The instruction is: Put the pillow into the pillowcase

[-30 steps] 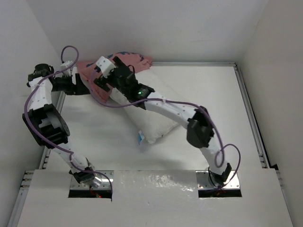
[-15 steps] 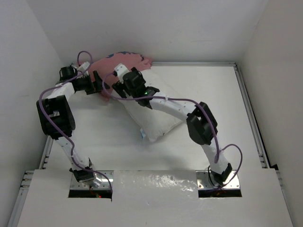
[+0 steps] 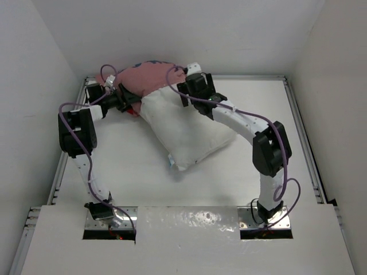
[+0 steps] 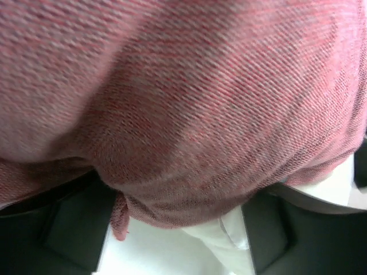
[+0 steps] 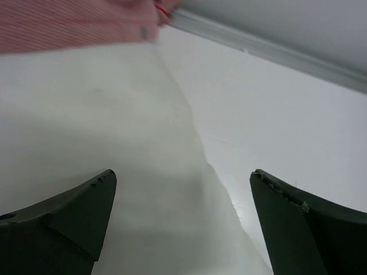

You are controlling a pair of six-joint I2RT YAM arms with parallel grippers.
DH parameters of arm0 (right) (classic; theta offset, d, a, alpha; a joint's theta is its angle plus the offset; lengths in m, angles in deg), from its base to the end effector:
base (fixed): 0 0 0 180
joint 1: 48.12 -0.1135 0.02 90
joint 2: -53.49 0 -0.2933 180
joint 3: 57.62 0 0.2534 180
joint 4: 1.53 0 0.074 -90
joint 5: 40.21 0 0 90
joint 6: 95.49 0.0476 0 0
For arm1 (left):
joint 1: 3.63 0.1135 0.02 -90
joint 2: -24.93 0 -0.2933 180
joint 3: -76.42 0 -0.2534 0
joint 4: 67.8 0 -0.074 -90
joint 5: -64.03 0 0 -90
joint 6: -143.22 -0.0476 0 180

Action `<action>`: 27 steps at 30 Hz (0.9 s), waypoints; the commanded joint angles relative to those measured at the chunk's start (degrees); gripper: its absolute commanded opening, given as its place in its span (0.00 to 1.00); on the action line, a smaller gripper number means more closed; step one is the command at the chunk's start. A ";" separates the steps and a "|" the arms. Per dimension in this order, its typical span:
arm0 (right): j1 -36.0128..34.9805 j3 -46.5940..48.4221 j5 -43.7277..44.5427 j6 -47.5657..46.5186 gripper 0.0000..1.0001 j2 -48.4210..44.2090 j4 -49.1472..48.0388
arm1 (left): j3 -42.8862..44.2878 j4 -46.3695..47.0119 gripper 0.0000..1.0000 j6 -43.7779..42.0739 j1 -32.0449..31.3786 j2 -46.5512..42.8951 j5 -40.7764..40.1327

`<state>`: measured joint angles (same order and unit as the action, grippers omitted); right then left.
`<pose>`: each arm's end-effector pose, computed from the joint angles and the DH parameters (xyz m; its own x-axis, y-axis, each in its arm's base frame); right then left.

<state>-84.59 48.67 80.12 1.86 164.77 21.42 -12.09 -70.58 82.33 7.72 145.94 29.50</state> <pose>0.4007 0.2663 0.3108 -0.3934 -0.1535 -0.9064 -0.1048 0.9870 -0.1216 0.4754 0.0554 0.1861 -0.7356 -0.4289 -0.5243 0.2442 0.5541 -0.7958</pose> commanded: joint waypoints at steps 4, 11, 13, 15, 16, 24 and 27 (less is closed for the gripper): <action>4.30 2.66 -6.92 7.76 0.86 7.51 10.13 | 4.55 18.60 0.18 15.53 -1.07 3.53 4.21; 0.80 12.24 -30.05 19.35 0.39 16.67 8.86 | 9.71 22.98 0.00 12.61 0.60 -7.18 6.84; -3.84 16.63 -33.21 22.33 0.37 21.22 7.80 | 27.34 -7.91 0.00 -7.94 0.34 -7.28 7.03; -8.07 26.37 -40.76 27.76 0.37 25.19 6.14 | 40.90 -27.95 0.00 -22.25 -0.19 -8.06 3.61; -9.05 30.50 -44.09 30.85 0.37 26.86 3.86 | 44.59 -31.45 0.00 -24.86 -0.28 -8.42 2.47; -8.99 12.74 -56.52 44.85 0.52 14.26 -14.17 | 62.13 -61.35 0.00 -44.99 -12.82 -8.69 -11.94; -4.60 -7.82 -53.37 44.50 0.65 0.29 -14.27 | 56.77 -67.77 0.00 -52.02 -21.44 -5.97 -17.31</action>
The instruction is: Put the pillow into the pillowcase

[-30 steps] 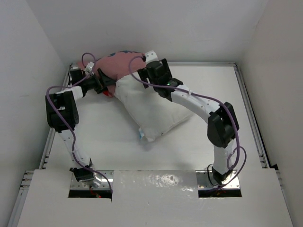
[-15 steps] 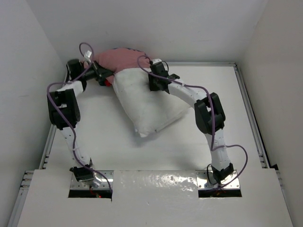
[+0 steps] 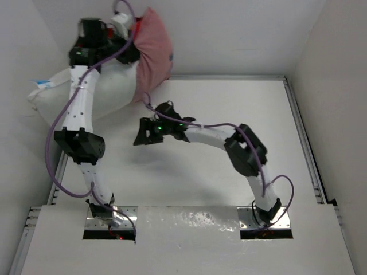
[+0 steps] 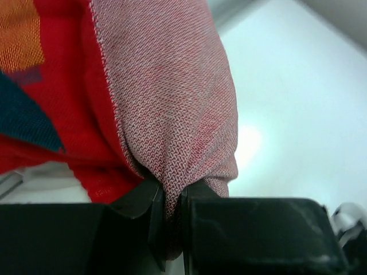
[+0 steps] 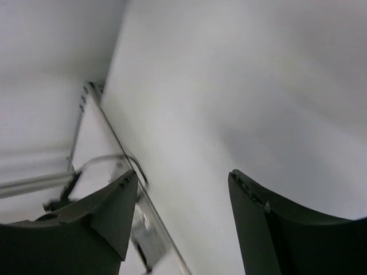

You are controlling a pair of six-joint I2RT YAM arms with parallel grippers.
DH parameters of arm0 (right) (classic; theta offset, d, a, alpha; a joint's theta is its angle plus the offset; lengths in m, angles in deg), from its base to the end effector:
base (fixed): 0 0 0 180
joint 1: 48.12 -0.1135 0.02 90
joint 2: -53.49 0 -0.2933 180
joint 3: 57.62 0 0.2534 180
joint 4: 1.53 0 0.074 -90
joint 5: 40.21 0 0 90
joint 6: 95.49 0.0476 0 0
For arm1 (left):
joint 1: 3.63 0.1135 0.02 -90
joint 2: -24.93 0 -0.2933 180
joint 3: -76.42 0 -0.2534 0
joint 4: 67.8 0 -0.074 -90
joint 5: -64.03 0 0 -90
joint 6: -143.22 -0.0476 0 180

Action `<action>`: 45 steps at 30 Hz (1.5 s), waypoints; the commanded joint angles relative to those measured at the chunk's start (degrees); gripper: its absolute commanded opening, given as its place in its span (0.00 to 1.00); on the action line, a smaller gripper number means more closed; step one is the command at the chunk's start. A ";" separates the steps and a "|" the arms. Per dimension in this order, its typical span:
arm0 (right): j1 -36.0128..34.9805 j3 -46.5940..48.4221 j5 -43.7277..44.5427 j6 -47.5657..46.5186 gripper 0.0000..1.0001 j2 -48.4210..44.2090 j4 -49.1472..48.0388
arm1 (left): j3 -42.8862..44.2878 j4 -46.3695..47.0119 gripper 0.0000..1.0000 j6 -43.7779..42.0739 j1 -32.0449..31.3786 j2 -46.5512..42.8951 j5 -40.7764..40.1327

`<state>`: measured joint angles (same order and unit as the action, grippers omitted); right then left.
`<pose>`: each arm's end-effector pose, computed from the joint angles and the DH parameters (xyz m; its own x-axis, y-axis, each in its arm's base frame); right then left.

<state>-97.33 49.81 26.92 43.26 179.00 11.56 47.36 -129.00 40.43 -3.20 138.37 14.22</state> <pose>0.3336 0.4149 0.2126 -0.9108 0.0049 -0.4129 -0.3490 0.5255 0.7759 0.4390 -0.0274 0.4925 -0.2624 0.1671 -0.9504 0.6596 0.7499 -0.0502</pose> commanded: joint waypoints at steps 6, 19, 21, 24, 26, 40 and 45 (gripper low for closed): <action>13.79 -45.07 20.41 -3.65 0.75 -46.94 17.05 | -13.92 -21.04 0.00 -21.13 -24.24 7.23 -11.45; 18.27 -29.25 68.84 -2.94 0.84 -65.61 53.43 | -39.57 -28.08 0.12 -30.53 -39.07 5.55 -15.23; 18.71 -23.46 67.70 -9.53 0.84 -63.12 48.79 | -43.62 -27.90 0.21 -31.32 -40.85 5.38 -11.30; 21.87 -16.15 58.86 -17.53 0.83 -58.38 38.94 | -45.31 -27.82 0.34 -30.36 -42.70 4.59 -9.60; 23.45 -9.39 52.78 -22.00 0.81 -49.90 37.95 | -45.49 -28.08 0.39 -29.13 -43.32 3.54 -13.10; 20.48 31.67 11.30 -33.37 0.91 -5.23 28.38 | -36.61 -28.17 0.90 -25.61 -43.14 3.18 -33.42; 16.88 31.52 9.16 -35.22 0.91 1.39 24.61 | -39.42 -28.08 0.87 -25.00 -43.05 3.89 -31.93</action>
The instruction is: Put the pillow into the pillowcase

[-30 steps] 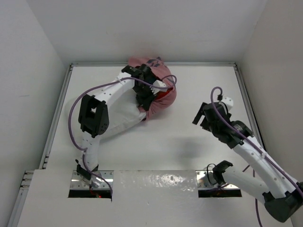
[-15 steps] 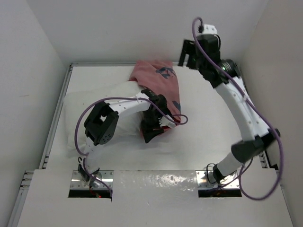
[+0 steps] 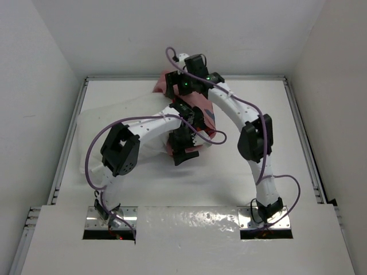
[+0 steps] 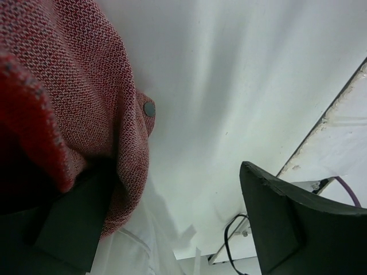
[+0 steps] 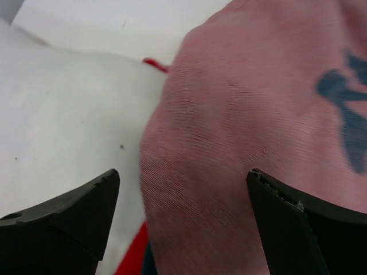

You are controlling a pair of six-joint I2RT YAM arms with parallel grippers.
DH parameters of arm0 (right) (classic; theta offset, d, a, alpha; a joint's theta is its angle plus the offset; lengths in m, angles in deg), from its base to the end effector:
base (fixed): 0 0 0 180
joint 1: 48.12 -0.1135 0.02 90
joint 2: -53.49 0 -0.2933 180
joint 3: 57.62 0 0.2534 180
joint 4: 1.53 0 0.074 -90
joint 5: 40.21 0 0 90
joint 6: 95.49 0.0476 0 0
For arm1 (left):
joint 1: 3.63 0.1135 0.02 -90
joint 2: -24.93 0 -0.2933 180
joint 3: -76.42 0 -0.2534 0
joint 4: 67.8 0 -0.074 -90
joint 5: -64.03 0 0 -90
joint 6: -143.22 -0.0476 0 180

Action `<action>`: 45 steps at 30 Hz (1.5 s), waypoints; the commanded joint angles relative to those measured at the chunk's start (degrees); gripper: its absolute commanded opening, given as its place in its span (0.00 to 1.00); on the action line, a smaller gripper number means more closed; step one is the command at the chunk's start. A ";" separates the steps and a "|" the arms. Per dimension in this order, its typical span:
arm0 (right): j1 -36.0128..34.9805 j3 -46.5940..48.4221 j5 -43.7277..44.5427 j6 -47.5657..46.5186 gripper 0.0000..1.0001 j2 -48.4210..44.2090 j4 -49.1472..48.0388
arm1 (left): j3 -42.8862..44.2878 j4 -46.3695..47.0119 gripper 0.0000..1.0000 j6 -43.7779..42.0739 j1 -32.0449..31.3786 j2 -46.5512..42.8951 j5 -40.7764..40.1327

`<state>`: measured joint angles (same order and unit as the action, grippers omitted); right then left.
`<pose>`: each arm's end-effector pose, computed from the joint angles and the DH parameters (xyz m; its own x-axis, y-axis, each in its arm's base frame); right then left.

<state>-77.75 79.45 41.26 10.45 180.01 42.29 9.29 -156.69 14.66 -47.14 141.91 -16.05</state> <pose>0.4701 0.2755 0.3292 -0.6224 -0.0416 -0.7816 -0.4428 0.8421 0.3079 0.2841 -0.2810 0.2360 -0.1477 0.9868 -0.0663 0.9767 0.1349 -0.1671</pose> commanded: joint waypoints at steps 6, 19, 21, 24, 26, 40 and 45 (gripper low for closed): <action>-3.60 0.73 9.04 2.07 0.56 3.03 -9.12 | -2.50 -0.39 0.87 1.65 0.97 -0.18 -1.12; 12.38 -47.15 39.47 33.86 0.00 -34.55 -14.57 | -12.33 0.66 0.00 -0.11 4.13 -2.55 0.55; 17.22 -57.58 40.17 40.44 0.00 -44.14 -16.41 | -12.25 0.84 0.00 0.25 4.22 -2.99 0.81; 21.70 -71.75 42.90 47.22 0.00 -52.13 -11.61 | -11.46 0.14 0.00 0.51 4.22 -3.17 1.86; 22.94 -78.61 42.81 49.09 0.22 -54.44 -9.48 | -11.02 -0.30 0.00 0.60 4.22 -3.43 2.65; 21.47 -74.51 48.35 39.28 0.87 -62.70 2.31 | 11.36 -0.39 1.00 -0.01 8.07 -14.40 15.71; 11.89 -66.35 46.25 18.45 0.30 -63.07 -8.84 | 26.77 5.63 1.00 3.46 18.60 -19.59 29.36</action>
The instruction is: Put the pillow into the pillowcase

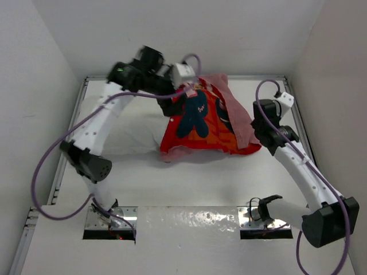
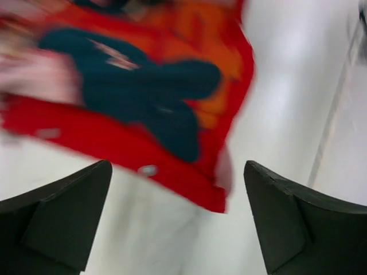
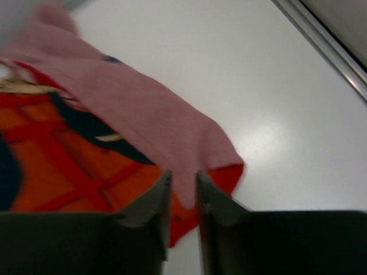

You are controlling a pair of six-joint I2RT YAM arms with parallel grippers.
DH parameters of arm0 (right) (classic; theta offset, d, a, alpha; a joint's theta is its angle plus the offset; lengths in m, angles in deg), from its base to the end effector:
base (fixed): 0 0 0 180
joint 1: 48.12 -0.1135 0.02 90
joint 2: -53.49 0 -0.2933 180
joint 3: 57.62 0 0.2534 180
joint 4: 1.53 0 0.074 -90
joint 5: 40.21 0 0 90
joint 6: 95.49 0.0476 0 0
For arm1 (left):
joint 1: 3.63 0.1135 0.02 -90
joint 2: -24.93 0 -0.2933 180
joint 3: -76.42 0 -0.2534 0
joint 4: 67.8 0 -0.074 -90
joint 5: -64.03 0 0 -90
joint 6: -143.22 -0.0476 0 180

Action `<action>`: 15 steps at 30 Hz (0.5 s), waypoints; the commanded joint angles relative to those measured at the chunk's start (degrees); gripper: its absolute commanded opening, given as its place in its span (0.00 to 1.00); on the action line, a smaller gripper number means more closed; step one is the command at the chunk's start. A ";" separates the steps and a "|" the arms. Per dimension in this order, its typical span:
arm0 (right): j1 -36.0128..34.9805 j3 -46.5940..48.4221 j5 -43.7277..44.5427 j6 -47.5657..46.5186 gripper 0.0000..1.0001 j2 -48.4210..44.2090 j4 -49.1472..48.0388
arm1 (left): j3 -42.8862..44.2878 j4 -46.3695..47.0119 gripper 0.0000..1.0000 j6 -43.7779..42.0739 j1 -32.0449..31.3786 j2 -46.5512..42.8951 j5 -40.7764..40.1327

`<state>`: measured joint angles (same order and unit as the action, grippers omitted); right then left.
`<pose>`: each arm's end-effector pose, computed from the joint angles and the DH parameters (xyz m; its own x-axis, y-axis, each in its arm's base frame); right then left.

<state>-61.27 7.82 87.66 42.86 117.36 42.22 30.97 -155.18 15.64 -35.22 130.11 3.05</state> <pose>0.2275 0.0231 0.3088 -0.2377 0.5502 -0.8005 0.6636 0.6938 0.2798 0.3106 -0.2181 0.4228 -0.1597 0.7243 -0.6708 0.9771 0.2127 -0.0030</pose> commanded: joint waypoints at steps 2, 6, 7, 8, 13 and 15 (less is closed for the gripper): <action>-9.43 11.84 -3.04 -17.94 0.13 4.39 -10.64 | 3.09 10.03 0.79 7.68 11.44 -9.47 10.09; -14.96 30.57 -10.96 -19.88 0.28 20.29 -4.68 | 0.08 15.07 0.22 18.92 34.33 -5.45 15.19; -18.46 38.26 -11.32 -21.27 0.35 23.63 -2.14 | -1.83 14.63 0.28 19.47 37.63 -4.13 15.28; -20.41 41.82 -11.59 -21.90 0.41 30.36 -1.07 | -3.33 14.11 0.39 19.83 43.49 -2.29 13.37; -28.68 64.24 -13.78 -23.22 0.58 48.16 4.30 | -6.07 10.50 0.86 15.97 54.26 5.53 6.94; -29.65 69.25 -13.35 -22.26 0.59 55.11 5.18 | -6.86 10.58 1.00 14.56 57.08 7.30 6.58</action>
<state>-89.51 70.57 75.90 21.93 166.48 42.33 24.68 -141.17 31.29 19.72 137.65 10.81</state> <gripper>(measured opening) 0.583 0.963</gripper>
